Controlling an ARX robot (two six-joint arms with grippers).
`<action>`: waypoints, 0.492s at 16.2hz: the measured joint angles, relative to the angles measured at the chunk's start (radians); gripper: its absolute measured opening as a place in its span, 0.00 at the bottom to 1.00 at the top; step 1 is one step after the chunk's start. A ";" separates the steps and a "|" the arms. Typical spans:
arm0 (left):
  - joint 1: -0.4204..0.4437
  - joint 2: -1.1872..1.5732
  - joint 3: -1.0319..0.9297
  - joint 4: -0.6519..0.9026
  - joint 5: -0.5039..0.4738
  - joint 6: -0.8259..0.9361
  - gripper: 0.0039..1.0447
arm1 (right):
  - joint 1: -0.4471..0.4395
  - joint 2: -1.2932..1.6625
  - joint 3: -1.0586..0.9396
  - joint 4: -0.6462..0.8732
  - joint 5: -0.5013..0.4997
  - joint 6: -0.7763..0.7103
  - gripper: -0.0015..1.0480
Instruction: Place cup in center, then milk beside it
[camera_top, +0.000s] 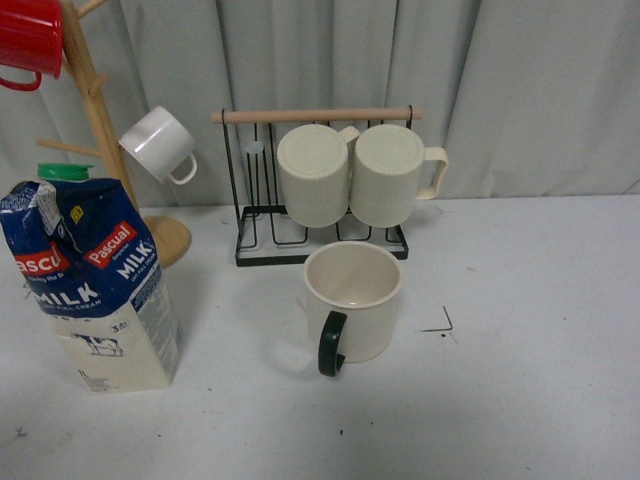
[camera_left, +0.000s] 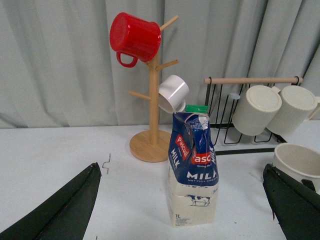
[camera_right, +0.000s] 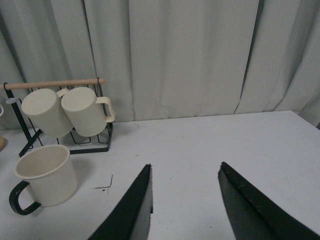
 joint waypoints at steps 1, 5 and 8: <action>0.000 0.000 0.000 0.000 0.000 0.000 0.94 | 0.000 0.000 0.000 0.000 0.000 0.000 0.47; 0.000 0.000 0.000 -0.002 0.000 0.000 0.94 | 0.000 0.000 0.000 0.000 0.000 0.000 0.87; -0.103 0.381 0.245 -0.303 0.019 -0.256 0.94 | 0.000 0.000 0.000 0.000 0.000 0.000 0.93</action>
